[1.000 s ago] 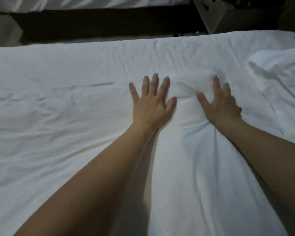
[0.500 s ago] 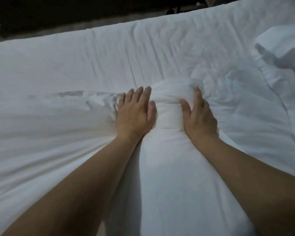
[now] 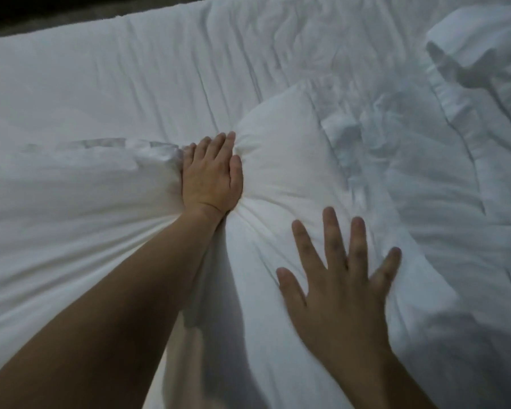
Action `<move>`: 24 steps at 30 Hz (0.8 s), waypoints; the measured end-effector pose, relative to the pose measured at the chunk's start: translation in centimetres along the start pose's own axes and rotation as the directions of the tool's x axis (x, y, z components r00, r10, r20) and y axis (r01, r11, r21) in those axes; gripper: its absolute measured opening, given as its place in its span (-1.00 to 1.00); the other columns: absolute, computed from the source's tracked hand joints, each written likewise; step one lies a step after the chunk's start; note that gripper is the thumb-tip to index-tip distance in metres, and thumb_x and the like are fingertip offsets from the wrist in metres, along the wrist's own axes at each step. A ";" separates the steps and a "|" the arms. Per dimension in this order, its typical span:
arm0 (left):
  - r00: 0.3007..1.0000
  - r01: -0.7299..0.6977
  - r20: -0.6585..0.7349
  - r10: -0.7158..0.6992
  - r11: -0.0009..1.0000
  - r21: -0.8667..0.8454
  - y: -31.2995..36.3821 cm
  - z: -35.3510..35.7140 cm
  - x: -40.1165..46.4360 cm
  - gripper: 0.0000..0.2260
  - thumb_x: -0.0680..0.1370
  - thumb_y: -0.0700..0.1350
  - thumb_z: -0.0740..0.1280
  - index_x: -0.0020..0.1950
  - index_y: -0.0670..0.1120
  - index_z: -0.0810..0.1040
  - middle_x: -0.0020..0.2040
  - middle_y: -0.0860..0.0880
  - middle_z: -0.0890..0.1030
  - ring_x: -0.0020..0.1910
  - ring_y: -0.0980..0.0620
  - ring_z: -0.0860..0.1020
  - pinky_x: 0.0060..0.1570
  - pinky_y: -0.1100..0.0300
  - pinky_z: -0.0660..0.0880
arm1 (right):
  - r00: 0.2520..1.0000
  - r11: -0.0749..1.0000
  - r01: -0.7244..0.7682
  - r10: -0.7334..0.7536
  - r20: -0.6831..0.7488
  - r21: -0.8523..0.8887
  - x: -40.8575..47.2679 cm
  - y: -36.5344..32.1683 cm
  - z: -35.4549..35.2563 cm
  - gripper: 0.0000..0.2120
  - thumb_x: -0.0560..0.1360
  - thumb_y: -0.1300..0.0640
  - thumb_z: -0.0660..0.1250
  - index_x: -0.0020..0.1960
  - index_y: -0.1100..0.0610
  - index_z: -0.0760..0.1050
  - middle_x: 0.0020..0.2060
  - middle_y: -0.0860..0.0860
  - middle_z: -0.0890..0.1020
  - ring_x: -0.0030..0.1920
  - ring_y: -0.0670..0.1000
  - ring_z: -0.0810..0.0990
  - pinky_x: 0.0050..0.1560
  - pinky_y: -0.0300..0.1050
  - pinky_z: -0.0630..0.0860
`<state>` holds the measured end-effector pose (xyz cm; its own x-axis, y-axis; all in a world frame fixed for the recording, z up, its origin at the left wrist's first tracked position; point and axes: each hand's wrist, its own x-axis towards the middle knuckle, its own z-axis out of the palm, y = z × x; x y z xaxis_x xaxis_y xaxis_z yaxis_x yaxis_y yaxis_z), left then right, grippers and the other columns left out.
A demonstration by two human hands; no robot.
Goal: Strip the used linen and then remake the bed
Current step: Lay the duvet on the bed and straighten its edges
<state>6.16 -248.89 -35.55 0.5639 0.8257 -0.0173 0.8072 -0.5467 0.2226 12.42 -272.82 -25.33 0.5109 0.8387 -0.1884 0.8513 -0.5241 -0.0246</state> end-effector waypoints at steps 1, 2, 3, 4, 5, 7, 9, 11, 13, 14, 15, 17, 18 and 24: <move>1.000 0.001 -0.008 -0.001 1.000 -0.008 0.0 -0.1 0.0 -0.47 0.60 0.08 -0.08 0.52 -0.03 0.30 0.46 -0.05 0.41 0.45 -0.11 0.33 0.47 -0.12 0.12 | 0.999 0.999 -0.036 0.036 0.032 -0.008 -0.6 0.5 0.8 -0.36 0.53 -0.30 0.03 0.55 -0.12 0.13 0.57 0.10 0.05 0.54 0.27 0.04 0.34 0.53 -0.02; 1.000 0.002 -0.016 -0.002 1.000 -0.015 0.0 -0.1 0.0 -0.47 0.60 0.08 -0.08 0.52 -0.03 0.30 0.46 -0.05 0.41 0.45 -0.12 0.33 0.47 -0.12 0.12 | 0.997 0.998 -0.064 0.064 0.052 -0.004 -0.6 0.6 1.5 -0.36 0.53 -0.31 0.02 0.56 -0.13 0.09 0.57 0.10 0.02 0.54 0.28 0.02 0.33 0.53 0.00; 1.000 0.001 -0.020 -0.001 1.000 -0.022 0.0 -0.2 0.0 -0.47 0.60 0.08 -0.08 0.52 -0.04 0.30 0.46 -0.06 0.41 0.44 -0.12 0.34 0.46 -0.12 0.13 | 0.995 0.997 -0.083 0.083 0.055 0.002 -0.4 0.6 2.3 -0.35 0.53 -0.31 0.01 0.57 -0.13 0.05 0.58 0.11 -0.01 0.54 0.29 0.00 0.33 0.53 0.02; 1.000 -0.005 -0.027 0.005 1.000 -0.024 0.0 -0.2 0.0 -0.47 0.59 0.08 -0.07 0.51 -0.05 0.32 0.45 -0.07 0.42 0.43 -0.12 0.35 0.46 -0.12 0.15 | 0.995 0.996 -0.092 0.091 0.051 0.012 0.1 0.3 3.2 -0.35 0.53 -0.30 0.00 0.57 -0.13 0.02 0.58 0.13 -0.03 0.54 0.30 -0.01 0.32 0.52 0.04; 0.999 -0.009 -0.036 0.008 1.000 -0.023 0.0 -0.2 0.0 -0.47 0.59 0.08 -0.06 0.50 -0.06 0.34 0.43 -0.07 0.44 0.41 -0.13 0.37 0.44 -0.12 0.17 | 0.994 0.995 -0.099 0.098 0.042 0.023 0.4 0.1 4.1 -0.35 0.54 -0.30 -0.01 0.57 -0.14 0.00 0.57 0.14 -0.04 0.53 0.31 -0.01 0.32 0.51 0.05; 0.998 -0.014 -0.054 0.013 1.000 -0.018 0.0 -0.4 0.0 -0.48 0.59 0.07 -0.03 0.48 -0.09 0.37 0.41 -0.09 0.46 0.38 -0.13 0.39 0.42 -0.12 0.19 | 0.993 0.992 -0.118 0.118 0.024 0.034 0.8 0.0 5.9 -0.36 0.54 -0.29 -0.05 0.57 -0.15 -0.05 0.57 0.15 -0.07 0.53 0.31 -0.02 0.32 0.49 0.07; 0.998 -0.008 -0.055 0.007 1.000 -0.023 0.7 -1.4 -0.3 -0.48 0.59 0.07 -0.01 0.49 -0.11 0.34 0.44 -0.10 0.43 0.42 -0.14 0.36 0.44 -0.13 0.17 | 0.990 0.988 -0.143 0.143 0.008 0.049 0.7 0.3 7.2 -0.36 0.54 -0.28 -0.07 0.57 -0.16 -0.11 0.57 0.15 -0.08 0.53 0.32 -0.01 0.32 0.48 0.10; 0.996 0.029 -0.080 -0.035 0.997 -0.068 1.9 -3.4 -1.9 -0.44 0.59 0.09 0.00 0.55 -0.12 0.23 0.53 -0.11 0.29 0.51 -0.13 0.23 0.49 -0.14 0.07 | 0.988 0.985 -0.152 0.154 -0.024 0.081 0.4 0.4 7.8 -0.35 0.55 -0.27 -0.06 0.58 -0.14 -0.13 0.57 0.18 -0.07 0.53 0.32 0.01 0.31 0.47 0.14; 0.995 0.047 -0.080 -0.058 0.991 -0.126 2.8 -5.8 -6.5 -0.40 0.59 0.12 0.01 0.59 -0.11 0.10 0.59 -0.12 0.13 0.56 -0.13 0.08 0.52 -0.14 -0.03 | 0.987 0.984 -0.154 0.158 -0.035 0.093 0.3 0.4 8.0 -0.34 0.55 -0.27 -0.05 0.58 -0.12 -0.14 0.56 0.19 -0.07 0.52 0.32 0.01 0.31 0.47 0.17; 0.998 0.008 -0.056 -0.014 0.994 -0.106 2.9 -6.9 -10.2 -0.39 0.59 0.14 0.01 0.60 -0.10 0.08 0.60 -0.11 0.09 0.57 -0.13 0.04 0.52 -0.16 -0.06 | 0.986 0.983 -0.159 0.162 -0.033 0.091 0.3 0.4 7.9 -0.33 0.55 -0.27 -0.04 0.58 -0.12 -0.14 0.56 0.20 -0.07 0.52 0.32 0.02 0.31 0.46 0.18; 0.997 -0.067 -0.026 0.066 0.997 -0.049 2.5 -7.7 -14.7 -0.39 0.60 0.17 0.02 0.60 -0.08 0.10 0.60 -0.10 0.09 0.58 -0.12 0.03 0.51 -0.18 -0.05 | 0.986 0.983 -0.161 0.164 -0.030 0.088 0.3 0.4 7.8 -0.33 0.54 -0.26 -0.05 0.58 -0.11 -0.14 0.56 0.20 -0.07 0.52 0.33 0.02 0.30 0.46 0.19; 0.977 -0.213 0.013 0.212 0.972 0.097 0.7 -8.1 -23.0 -0.40 0.59 0.17 0.11 0.58 -0.07 0.19 0.58 -0.09 0.17 0.57 -0.11 0.09 0.47 -0.23 0.05 | 0.987 0.983 -0.157 0.161 -0.029 0.091 0.3 0.4 7.6 -0.33 0.54 -0.26 -0.07 0.58 -0.10 -0.14 0.56 0.20 -0.08 0.51 0.33 0.03 0.31 0.46 0.18; 0.969 -0.247 0.015 0.247 0.960 0.132 -0.5 -7.5 -25.4 -0.42 0.59 0.15 0.14 0.56 -0.07 0.22 0.57 -0.09 0.20 0.56 -0.10 0.12 0.46 -0.23 0.10 | 0.987 0.984 -0.155 0.158 -0.026 0.092 0.2 0.4 7.5 -0.33 0.54 -0.26 -0.08 0.58 -0.10 -0.16 0.56 0.20 -0.09 0.51 0.33 0.02 0.31 0.47 0.16; 0.972 -0.234 0.036 0.231 0.961 0.148 -2.3 -4.5 -25.1 -0.43 0.61 0.11 0.11 0.57 -0.08 0.19 0.57 -0.09 0.18 0.56 -0.10 0.12 0.46 -0.20 0.11 | 0.989 0.989 -0.141 0.139 -0.045 -0.045 -0.6 -0.4 4.7 -0.30 0.55 -0.24 -0.06 0.58 -0.03 -0.20 0.55 0.22 -0.17 0.53 0.32 -0.13 0.41 0.46 -0.13</move>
<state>-10.60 -267.71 -31.25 0.7412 0.6713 -0.0002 0.6695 -0.7392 0.0735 11.18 -273.81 -29.81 0.6290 0.7637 -0.1457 0.7754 -0.6298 0.0463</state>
